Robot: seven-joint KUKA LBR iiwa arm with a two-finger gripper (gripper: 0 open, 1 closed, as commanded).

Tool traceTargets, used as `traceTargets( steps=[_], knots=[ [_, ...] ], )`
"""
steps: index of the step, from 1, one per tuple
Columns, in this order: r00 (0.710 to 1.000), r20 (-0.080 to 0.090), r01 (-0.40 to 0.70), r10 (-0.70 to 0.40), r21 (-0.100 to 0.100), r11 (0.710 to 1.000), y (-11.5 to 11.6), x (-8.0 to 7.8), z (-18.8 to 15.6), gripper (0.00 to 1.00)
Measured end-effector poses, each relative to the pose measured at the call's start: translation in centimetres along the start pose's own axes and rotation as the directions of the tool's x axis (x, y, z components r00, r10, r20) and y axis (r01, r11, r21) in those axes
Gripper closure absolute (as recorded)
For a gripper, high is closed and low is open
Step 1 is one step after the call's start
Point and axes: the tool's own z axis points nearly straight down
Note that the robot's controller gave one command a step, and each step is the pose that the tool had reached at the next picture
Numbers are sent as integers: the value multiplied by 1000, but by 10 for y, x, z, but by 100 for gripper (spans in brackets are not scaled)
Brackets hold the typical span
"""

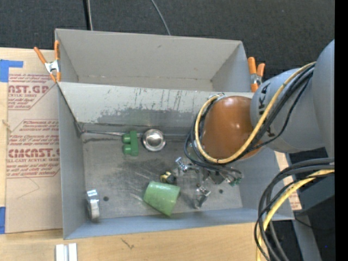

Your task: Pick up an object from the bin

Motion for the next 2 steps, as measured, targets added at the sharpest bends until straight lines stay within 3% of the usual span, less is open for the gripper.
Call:
traceTargets(
  steps=[1,2],
  knots=[
    [997,17,-76,75,7,997,43,-24,2,0],
    [997,26,-74,74,9,997,42,-27,0,100]
  ],
)
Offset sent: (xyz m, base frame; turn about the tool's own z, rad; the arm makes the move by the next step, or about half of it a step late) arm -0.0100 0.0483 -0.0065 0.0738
